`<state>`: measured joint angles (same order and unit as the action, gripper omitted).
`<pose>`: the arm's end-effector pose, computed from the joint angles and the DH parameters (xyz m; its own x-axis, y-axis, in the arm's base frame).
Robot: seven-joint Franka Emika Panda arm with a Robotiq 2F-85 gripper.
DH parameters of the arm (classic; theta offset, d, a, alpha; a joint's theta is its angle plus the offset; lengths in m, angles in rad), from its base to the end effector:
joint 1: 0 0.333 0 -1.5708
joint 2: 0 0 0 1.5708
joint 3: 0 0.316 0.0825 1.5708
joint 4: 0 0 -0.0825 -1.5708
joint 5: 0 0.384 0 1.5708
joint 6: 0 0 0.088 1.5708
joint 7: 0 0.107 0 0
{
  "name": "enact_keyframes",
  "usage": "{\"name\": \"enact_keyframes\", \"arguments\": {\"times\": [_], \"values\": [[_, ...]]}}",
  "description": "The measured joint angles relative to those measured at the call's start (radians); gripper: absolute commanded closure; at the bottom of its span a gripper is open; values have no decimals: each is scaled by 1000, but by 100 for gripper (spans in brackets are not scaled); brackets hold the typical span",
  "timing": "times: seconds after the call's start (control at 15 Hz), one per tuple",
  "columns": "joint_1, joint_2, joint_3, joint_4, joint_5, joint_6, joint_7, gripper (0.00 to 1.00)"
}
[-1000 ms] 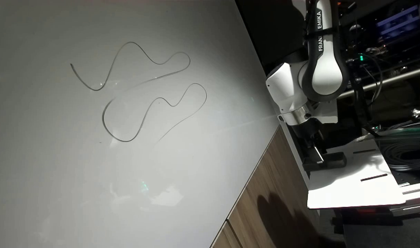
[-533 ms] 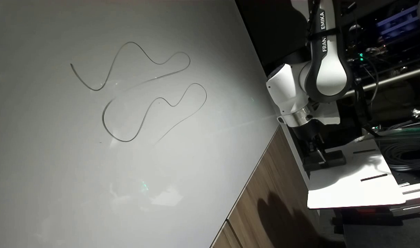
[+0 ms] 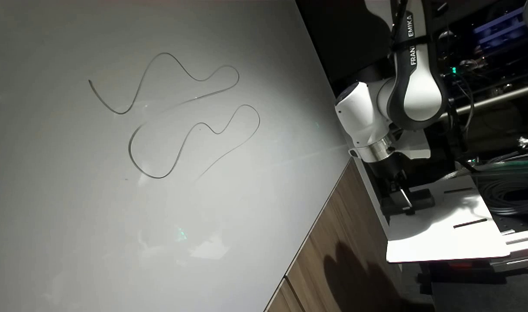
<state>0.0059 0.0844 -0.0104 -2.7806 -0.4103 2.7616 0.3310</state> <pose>0.3663 0.0150 0.1776 0.9955 0.0478 -0.0822 0.0593 -0.9878 0.1443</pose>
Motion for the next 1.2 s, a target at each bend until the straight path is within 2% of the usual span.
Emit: {"name": "enact_keyframes", "arguments": {"times": [1.2], "values": [[19,7,-34,30,4,0,33,0]]}}
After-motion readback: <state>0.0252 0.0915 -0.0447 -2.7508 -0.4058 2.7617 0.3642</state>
